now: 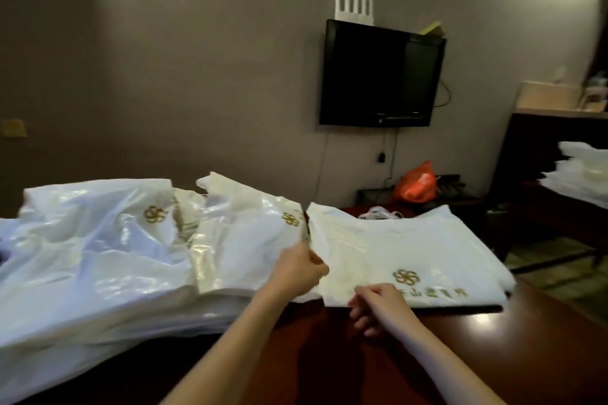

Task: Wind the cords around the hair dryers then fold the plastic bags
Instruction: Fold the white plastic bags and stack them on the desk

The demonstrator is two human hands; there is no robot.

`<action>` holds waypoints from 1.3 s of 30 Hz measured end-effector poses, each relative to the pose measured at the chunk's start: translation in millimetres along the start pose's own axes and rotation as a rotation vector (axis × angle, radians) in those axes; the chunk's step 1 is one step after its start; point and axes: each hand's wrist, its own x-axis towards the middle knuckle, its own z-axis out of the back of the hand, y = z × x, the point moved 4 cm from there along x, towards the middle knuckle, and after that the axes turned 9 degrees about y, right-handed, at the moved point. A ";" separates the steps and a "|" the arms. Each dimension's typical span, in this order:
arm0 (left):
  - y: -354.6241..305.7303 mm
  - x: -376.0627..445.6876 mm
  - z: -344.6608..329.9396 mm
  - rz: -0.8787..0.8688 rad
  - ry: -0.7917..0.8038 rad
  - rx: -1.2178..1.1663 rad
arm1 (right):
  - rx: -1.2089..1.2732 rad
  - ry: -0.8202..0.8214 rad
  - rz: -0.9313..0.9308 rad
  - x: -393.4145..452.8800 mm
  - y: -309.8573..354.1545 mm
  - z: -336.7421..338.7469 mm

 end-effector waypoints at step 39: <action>-0.7 -13.1 -34.5 0.036 -0.017 -0.822 | 0.771 -0.160 -0.051 -19.7 0.2 20.2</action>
